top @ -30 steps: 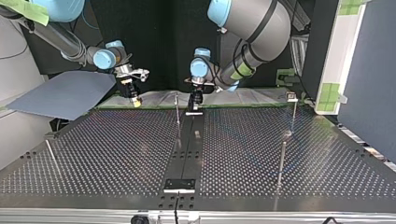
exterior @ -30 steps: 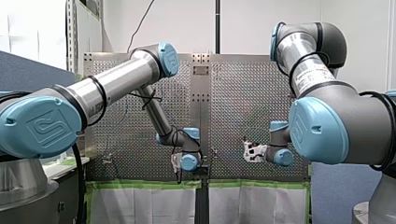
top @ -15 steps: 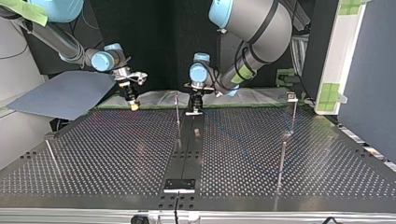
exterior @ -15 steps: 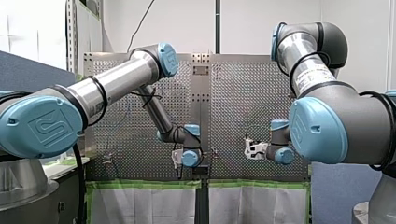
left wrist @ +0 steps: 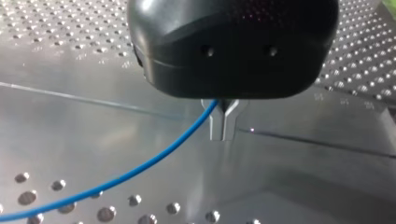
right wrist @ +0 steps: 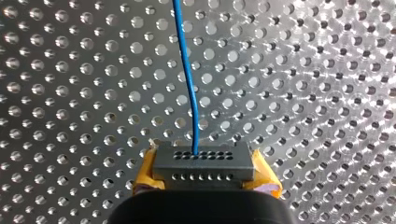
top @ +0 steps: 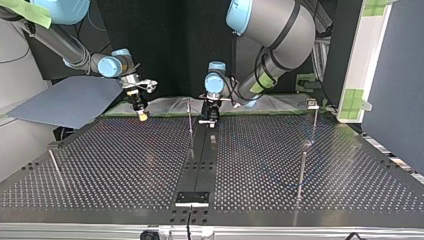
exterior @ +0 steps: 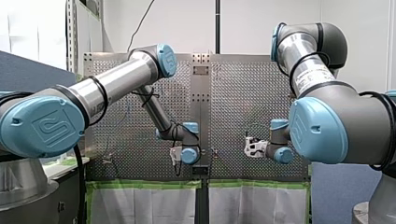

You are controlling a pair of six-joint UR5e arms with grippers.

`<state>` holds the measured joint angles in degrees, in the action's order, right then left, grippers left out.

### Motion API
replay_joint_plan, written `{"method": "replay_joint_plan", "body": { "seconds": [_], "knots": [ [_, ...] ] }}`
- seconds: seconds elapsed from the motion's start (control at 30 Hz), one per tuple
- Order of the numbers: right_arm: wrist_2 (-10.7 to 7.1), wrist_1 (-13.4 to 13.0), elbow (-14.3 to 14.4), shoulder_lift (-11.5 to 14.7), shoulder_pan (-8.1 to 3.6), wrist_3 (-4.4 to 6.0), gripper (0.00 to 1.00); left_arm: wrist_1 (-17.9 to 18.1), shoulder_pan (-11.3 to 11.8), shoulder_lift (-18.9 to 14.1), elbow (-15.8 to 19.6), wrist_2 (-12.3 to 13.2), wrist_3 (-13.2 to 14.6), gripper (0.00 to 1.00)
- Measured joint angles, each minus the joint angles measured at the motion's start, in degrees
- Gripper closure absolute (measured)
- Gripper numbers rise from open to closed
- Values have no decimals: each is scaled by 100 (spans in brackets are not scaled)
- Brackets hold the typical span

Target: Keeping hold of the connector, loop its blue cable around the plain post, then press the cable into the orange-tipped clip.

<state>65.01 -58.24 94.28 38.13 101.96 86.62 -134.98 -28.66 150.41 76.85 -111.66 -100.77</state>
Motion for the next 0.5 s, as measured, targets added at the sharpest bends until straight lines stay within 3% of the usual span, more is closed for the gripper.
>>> {"method": "replay_joint_plan", "body": {
  "seconds": [0.33, 0.5],
  "knots": [
    [56, -158, -106, -146, -28, 180, 100, -51, 34, 0, -47, -15, 43, 99],
    [47, 16, -345, -403, -30, 86, 100, -149, 54, 0, -49, -55, 122, 99]
  ]
}}
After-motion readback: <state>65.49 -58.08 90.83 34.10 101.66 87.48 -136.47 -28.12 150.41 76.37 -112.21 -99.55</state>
